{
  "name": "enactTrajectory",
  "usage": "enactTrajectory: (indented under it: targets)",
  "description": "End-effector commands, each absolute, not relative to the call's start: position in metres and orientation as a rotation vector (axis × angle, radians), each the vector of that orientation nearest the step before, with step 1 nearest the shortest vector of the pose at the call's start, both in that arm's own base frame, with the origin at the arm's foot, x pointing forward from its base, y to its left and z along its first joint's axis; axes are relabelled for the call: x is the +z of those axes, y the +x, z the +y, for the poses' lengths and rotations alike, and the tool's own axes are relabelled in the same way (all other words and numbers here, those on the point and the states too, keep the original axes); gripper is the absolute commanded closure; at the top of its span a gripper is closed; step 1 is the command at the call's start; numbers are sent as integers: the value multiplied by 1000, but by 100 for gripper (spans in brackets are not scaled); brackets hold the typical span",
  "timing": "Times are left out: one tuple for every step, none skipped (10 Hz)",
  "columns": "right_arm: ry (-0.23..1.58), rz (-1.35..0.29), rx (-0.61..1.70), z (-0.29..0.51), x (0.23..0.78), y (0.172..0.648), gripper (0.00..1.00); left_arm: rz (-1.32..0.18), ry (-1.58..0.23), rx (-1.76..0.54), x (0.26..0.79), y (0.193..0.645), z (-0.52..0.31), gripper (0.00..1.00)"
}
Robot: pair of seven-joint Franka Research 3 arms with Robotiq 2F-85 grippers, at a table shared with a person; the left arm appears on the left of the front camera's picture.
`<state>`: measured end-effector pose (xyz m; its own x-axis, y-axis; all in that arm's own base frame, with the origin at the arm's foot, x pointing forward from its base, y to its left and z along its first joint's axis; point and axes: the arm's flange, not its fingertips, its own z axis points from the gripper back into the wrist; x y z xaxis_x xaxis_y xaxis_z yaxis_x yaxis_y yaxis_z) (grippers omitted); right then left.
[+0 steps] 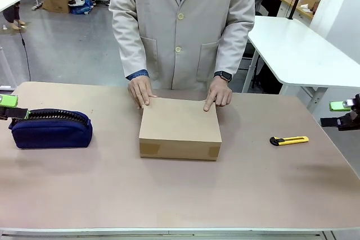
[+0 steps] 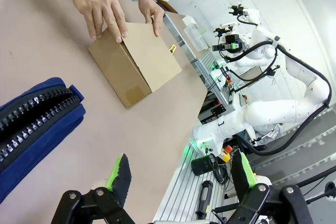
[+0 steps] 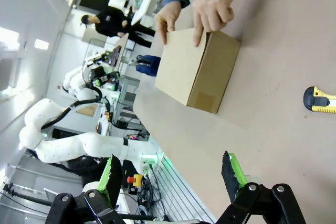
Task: Pack the item into the box.
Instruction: Close the Mailer Box.
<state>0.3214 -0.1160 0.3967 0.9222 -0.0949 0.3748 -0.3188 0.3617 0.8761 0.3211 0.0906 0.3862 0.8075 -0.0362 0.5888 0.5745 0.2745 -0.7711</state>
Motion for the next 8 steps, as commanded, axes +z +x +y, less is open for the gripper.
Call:
enactTrajectory:
  targets:
    - [1205, -389, 156, -118, 399, 316, 0, -511, -1230, -441, 388, 318, 91, 0]
    - [1205, -389, 156, -118, 399, 316, 0, -511, -1230, -441, 388, 318, 91, 0]
    - [1205, -389, 156, -118, 399, 316, 0, -511, -1230, -441, 388, 318, 91, 0]
    - [1205, -389, 156, -118, 399, 316, 0, -511, -1230, -441, 388, 318, 91, 0]
    - [1205, -389, 156, -118, 399, 316, 0, -511, -1230, -441, 388, 318, 91, 0]
    - [1205, -389, 156, -118, 399, 316, 0, -511, -1230, -441, 388, 318, 91, 0]
    - [1205, -389, 156, -118, 399, 316, 0, -511, -1230, -441, 388, 318, 91, 0]
    - [1205, -389, 156, -118, 399, 316, 0, -511, -1230, -441, 388, 318, 91, 0]
